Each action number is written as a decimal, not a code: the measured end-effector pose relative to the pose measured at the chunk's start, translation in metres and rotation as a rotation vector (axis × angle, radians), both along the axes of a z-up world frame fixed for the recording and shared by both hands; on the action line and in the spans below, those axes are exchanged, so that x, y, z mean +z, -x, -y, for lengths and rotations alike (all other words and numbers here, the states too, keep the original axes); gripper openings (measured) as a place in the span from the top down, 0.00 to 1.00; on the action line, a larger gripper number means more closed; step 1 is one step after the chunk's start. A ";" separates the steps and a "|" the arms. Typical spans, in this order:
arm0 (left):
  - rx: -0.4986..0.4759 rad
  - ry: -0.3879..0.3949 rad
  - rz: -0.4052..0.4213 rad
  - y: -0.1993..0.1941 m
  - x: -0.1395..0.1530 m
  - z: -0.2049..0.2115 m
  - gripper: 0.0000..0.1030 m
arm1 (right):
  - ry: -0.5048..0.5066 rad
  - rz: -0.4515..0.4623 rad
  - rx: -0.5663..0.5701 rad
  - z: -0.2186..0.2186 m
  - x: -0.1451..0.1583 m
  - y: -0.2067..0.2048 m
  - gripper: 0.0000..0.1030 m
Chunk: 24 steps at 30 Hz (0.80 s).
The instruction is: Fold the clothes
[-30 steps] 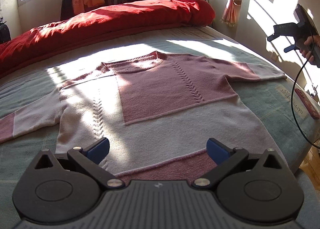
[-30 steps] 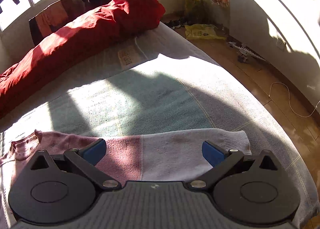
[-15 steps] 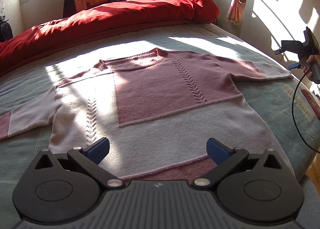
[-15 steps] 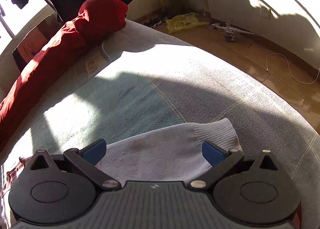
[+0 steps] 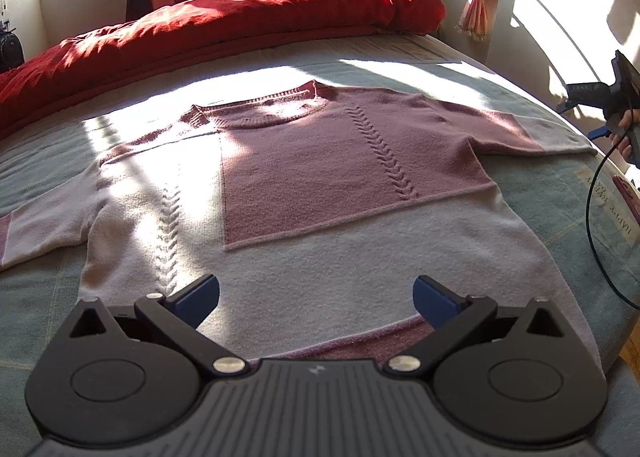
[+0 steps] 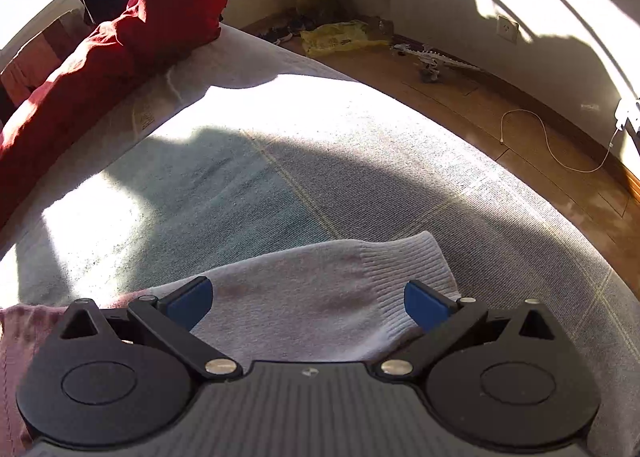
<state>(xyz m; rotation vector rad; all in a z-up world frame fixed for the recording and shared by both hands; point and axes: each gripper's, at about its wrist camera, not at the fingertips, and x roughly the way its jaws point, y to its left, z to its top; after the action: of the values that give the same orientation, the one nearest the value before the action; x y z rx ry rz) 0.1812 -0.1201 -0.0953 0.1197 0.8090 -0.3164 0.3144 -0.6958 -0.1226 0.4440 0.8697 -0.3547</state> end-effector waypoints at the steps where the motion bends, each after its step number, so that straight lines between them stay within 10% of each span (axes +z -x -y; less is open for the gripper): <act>1: 0.004 0.009 0.008 0.003 0.004 -0.003 0.01 | 0.015 -0.001 0.030 -0.013 0.009 -0.001 0.00; 18: 0.073 0.107 0.158 0.054 0.060 -0.078 0.01 | 0.148 -0.022 0.495 -0.274 0.135 0.012 0.00; 24: 0.101 0.146 0.172 0.066 0.062 -0.106 0.01 | 0.185 -0.063 0.691 -0.390 0.129 0.029 0.00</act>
<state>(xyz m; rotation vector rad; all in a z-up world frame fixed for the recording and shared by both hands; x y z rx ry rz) 0.1155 -0.0136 -0.0332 -0.0309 0.6168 -0.2653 0.2853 -0.3055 0.0059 -0.0532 0.9856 0.1890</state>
